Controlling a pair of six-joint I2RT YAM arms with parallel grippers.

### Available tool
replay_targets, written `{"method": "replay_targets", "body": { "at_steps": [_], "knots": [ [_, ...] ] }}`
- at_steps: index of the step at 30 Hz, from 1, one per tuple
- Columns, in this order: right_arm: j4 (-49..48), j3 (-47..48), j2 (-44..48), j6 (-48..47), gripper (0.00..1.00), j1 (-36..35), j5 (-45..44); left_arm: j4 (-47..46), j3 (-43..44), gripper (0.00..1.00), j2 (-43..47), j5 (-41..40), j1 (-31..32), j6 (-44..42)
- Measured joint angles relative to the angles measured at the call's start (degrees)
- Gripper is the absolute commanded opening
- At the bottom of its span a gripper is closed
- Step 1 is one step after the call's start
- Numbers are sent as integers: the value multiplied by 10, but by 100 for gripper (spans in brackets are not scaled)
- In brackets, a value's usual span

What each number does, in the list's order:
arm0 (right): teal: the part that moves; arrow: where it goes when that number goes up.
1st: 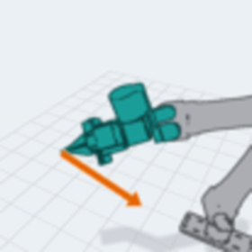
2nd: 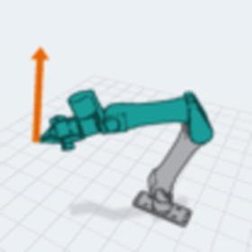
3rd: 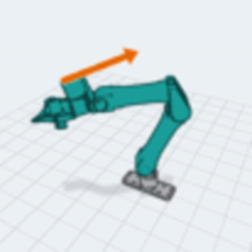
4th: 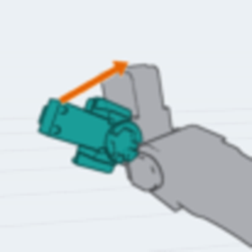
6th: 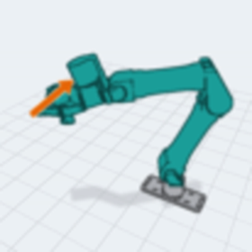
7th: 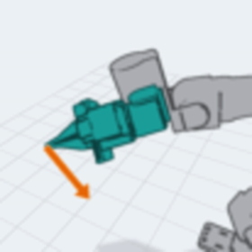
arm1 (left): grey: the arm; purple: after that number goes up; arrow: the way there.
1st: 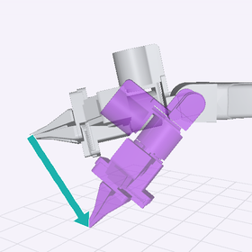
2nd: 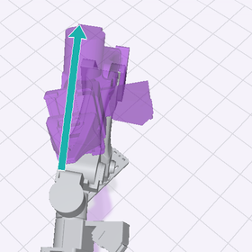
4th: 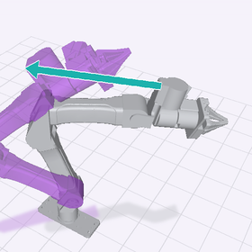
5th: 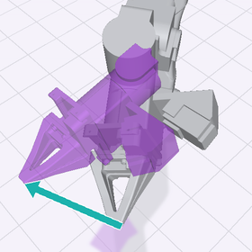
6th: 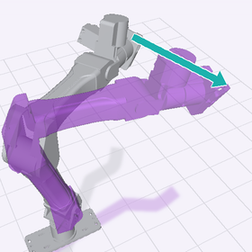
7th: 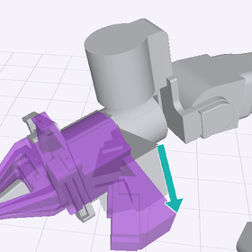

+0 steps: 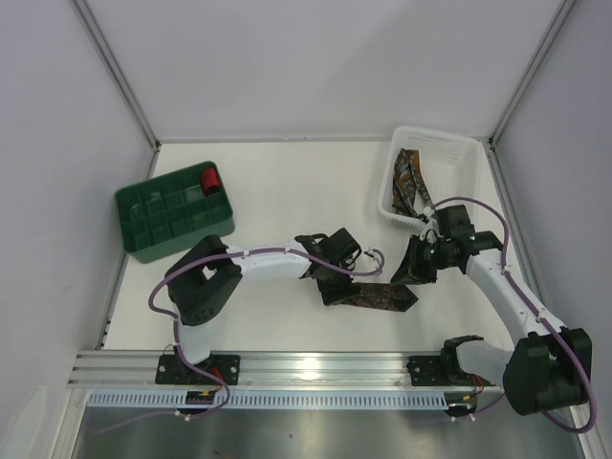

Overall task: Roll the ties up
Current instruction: Roll the tie

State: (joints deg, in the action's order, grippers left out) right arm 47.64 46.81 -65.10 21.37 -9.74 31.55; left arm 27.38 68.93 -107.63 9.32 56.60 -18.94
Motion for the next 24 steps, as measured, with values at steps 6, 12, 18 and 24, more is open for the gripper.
{"method": "replay_targets", "body": {
  "at_steps": [6, 12, 18, 24],
  "knots": [
    [-1, -1, 0, 0, 8, 0, 0, 12, 0, 88, 4, 15, 1, 0],
    [-1, -1, 0, 0, 8, 0, 0, 40, 18, 91, -1, 19, -2, 0],
    [-1, -1, 0, 0, 8, 0, 0, 61, 68, 93, -36, 26, -2, -2],
    [-1, -1, 0, 0, 8, 0, 0, 72, 89, 93, -52, 35, -1, -2]
  ]
}}
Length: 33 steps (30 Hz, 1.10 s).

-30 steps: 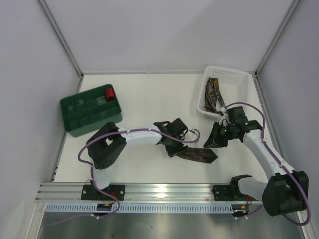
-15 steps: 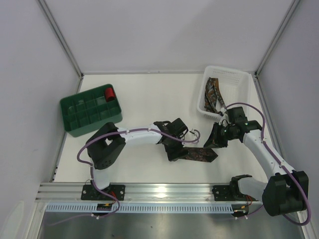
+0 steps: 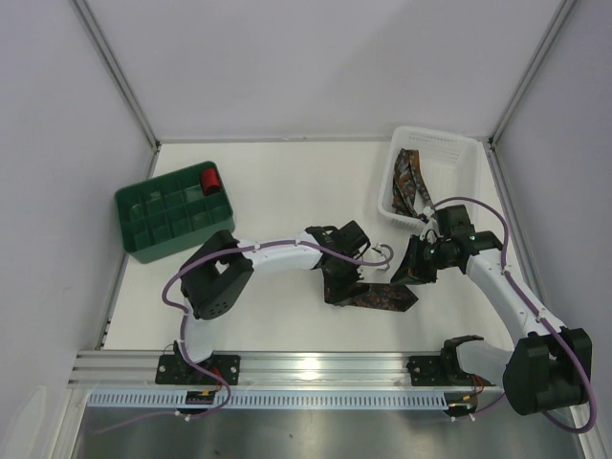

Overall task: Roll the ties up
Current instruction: Roll the tie

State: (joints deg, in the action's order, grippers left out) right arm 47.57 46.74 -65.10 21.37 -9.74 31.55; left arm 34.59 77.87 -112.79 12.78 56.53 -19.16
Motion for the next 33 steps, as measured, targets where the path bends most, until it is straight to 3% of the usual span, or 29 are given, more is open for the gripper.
{"method": "replay_targets", "body": {
  "at_steps": [14, 21, 27, 30, 33],
  "knots": [
    [-4, 0, 0, 0, 8, 0, 1, -18, 0, 82, -7, -40, 34, 9],
    [-3, 0, 0, 0, 8, 1, 0, -30, -2, 69, -7, -52, 38, 21],
    [-4, 0, 0, 0, 8, 1, 0, -49, -10, 51, -4, -54, 38, 33],
    [-4, 0, 0, 0, 8, 1, 0, -58, -16, 52, -1, -55, 39, 37],
    [-7, 0, 0, 0, 8, 1, 0, -66, -22, 68, 2, -55, 39, 38]
  ]
}}
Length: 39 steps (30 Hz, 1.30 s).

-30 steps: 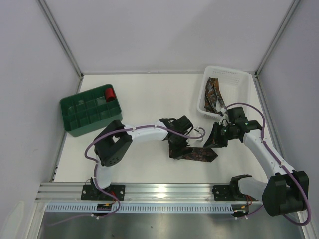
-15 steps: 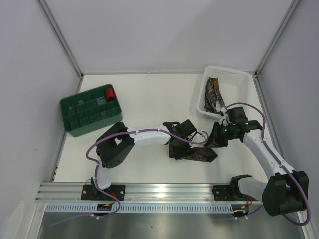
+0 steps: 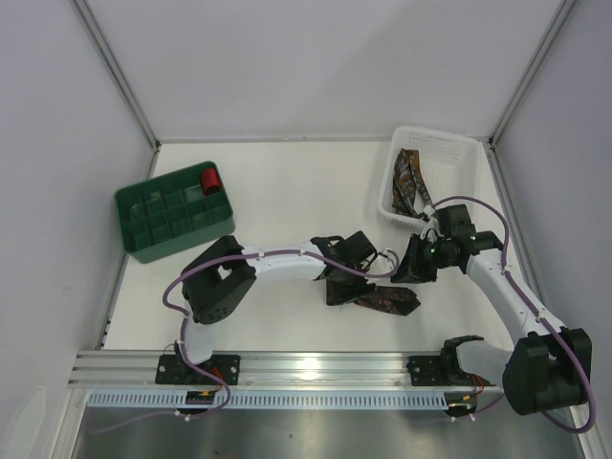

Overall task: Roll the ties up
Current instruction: Roll the tie

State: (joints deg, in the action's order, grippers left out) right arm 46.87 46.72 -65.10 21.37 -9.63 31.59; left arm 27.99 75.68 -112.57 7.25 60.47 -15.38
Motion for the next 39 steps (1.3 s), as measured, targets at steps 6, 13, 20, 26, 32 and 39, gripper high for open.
{"method": "replay_targets", "body": {
  "at_steps": [6, 13, 20, 26, 32, 39],
  "knots": [
    [-1, 0, 0, 0, 8, 0, 0, -10, -10, 82, 5, 4, 5, 3],
    [-1, 0, -4, 0, 8, -3, -1, -10, -10, 88, 6, 6, 6, 4],
    [-9, 0, -11, 3, 9, -16, 3, -22, -37, 100, 29, 15, 8, 17],
    [-22, 0, -22, 12, 15, -23, 7, -19, -68, 100, 92, 15, 3, 34],
    [-37, 0, -28, 30, 34, -23, 19, -26, -83, 100, 221, 17, -11, 58],
    [-101, -26, -53, 64, 50, -37, 58, -55, -157, 100, 383, 36, -89, 156]
  ]
}}
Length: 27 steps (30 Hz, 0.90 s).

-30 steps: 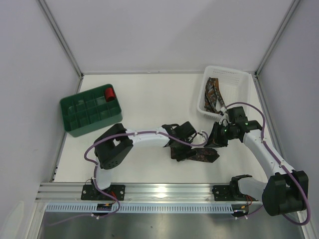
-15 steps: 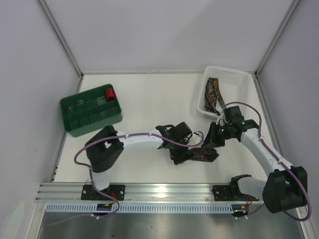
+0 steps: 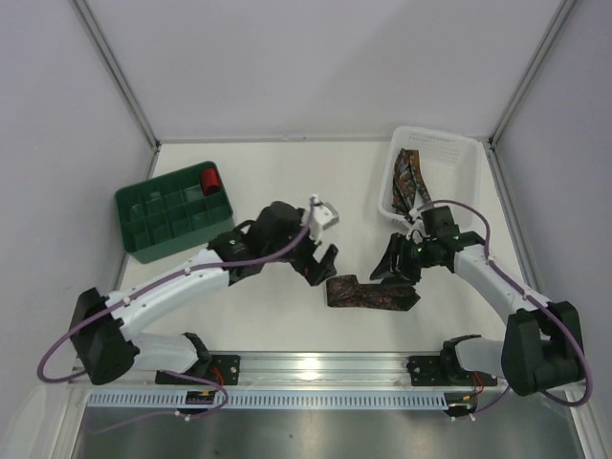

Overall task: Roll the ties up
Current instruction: Roll the tie

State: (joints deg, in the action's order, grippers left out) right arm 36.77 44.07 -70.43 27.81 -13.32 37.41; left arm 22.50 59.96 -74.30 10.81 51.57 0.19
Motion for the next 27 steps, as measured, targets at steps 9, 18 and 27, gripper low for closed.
{"method": "replay_targets", "body": {
  "at_steps": [9, 18, 27],
  "knots": [
    [-102, -23, -99, 47, 47, -69, 16, -68, -96, 100, 101, 116, -191, 222],
    [-159, -23, -143, 35, 56, -73, 16, -80, -175, 71, 61, 160, -203, 366],
    [-190, -23, -184, 14, 56, -75, 35, -49, -200, 68, -29, 154, -196, 419]
  ]
}}
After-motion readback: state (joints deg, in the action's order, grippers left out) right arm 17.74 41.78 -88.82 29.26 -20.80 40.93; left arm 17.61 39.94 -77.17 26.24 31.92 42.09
